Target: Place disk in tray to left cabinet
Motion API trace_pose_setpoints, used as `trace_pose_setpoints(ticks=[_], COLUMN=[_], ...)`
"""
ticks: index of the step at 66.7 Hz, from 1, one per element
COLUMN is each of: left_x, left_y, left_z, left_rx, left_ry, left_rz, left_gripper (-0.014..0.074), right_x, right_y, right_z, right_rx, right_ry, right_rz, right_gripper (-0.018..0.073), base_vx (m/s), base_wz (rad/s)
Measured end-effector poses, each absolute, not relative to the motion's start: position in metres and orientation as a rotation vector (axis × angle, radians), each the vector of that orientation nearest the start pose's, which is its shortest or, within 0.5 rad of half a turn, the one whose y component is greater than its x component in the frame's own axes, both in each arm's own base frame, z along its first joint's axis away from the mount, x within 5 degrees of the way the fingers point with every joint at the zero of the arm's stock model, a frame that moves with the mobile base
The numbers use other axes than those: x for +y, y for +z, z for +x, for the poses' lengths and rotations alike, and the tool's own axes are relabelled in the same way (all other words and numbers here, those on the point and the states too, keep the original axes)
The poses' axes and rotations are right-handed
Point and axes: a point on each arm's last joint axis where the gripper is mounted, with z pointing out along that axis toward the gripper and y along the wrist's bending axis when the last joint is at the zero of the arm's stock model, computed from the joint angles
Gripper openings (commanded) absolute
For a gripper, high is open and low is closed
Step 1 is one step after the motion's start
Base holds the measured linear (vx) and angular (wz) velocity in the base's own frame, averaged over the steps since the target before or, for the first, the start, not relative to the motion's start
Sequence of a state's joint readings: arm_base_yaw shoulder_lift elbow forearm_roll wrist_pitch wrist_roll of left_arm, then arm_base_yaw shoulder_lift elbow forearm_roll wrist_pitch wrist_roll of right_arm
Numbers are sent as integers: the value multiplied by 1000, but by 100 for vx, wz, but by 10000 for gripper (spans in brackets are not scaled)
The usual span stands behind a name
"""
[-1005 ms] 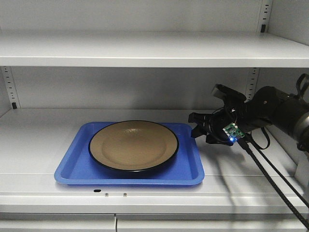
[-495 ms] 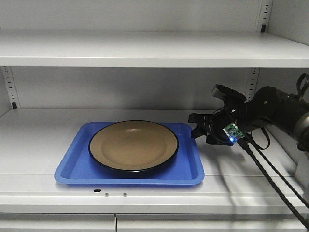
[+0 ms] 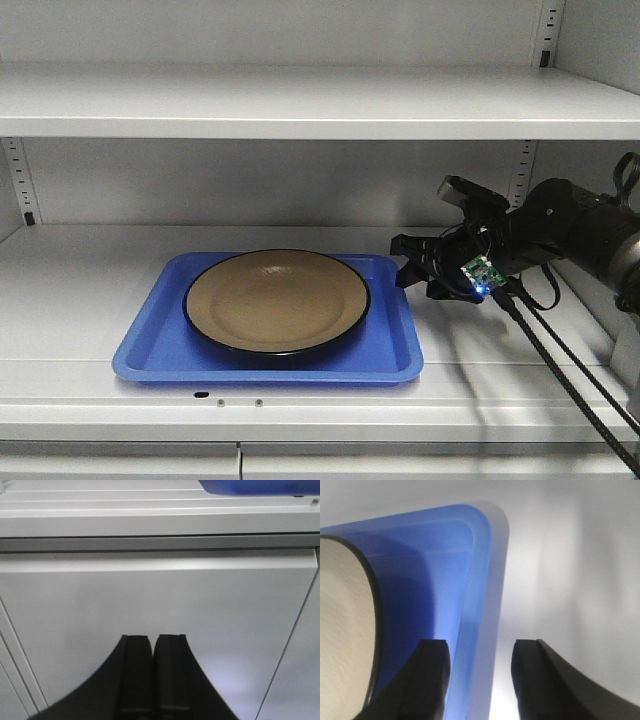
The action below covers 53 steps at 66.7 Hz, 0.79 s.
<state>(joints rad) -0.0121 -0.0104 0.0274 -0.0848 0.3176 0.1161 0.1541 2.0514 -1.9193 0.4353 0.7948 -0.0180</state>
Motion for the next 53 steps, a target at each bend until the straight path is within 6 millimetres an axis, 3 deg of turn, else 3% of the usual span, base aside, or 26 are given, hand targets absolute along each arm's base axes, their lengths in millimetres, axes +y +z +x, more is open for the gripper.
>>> trace_pose_setpoints(ticks=[37, 44, 53], left_x=[-3, -3, -3], left_y=[176, 176, 175], left_z=[54, 54, 54], left_rx=[1816, 1818, 1822], left_ry=[-8, -8, -8], left_rz=[62, 62, 63], left_gripper=[-6, -6, -6], right_x=[103, 106, 99], right_y=[307, 316, 330], right_z=[465, 454, 423], right_rx=[2389, 2369, 2328], right_ry=[546, 536, 527], right_rz=[-6, -20, 6], right_gripper=[366, 358, 327], base_vx=[0, 0, 0], base_wz=[0, 0, 0])
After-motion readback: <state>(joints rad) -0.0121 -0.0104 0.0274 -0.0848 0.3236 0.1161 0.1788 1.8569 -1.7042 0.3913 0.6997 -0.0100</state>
